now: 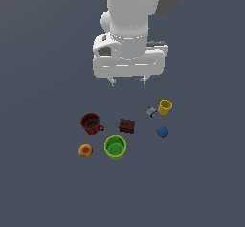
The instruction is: Pick up a designated object from a clutter of objects.
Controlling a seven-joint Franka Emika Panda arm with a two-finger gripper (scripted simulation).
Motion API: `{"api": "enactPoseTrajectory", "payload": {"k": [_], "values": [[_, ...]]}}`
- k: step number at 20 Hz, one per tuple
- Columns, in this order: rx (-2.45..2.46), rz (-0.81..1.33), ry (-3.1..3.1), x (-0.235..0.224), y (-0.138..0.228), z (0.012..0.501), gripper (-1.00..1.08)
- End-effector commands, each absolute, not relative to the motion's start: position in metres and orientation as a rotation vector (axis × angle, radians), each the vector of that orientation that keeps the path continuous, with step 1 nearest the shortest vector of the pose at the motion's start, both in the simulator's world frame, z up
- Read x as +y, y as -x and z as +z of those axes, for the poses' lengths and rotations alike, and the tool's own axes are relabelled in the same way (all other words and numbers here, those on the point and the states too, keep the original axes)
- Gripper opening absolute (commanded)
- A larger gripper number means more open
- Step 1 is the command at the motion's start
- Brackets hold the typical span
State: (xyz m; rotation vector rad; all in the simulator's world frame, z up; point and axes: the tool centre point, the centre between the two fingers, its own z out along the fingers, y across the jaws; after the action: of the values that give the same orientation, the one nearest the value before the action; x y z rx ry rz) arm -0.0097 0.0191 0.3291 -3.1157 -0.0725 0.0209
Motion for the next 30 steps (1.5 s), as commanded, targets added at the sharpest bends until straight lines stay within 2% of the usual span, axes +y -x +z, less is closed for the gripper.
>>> {"api": "enactPoseTrajectory", "payload": {"k": [1, 18, 24, 30], "values": [[-0.073, 0.021, 3.116, 0.019, 0.010, 0.329, 1.00], [-0.174, 0.013, 3.141, 0.032, 0.000, 0.316, 1.00], [-0.251, 0.012, 3.146, 0.052, -0.013, 0.287, 1.00], [-0.382, 0.009, 3.143, 0.088, -0.027, 0.237, 1.00]]}}
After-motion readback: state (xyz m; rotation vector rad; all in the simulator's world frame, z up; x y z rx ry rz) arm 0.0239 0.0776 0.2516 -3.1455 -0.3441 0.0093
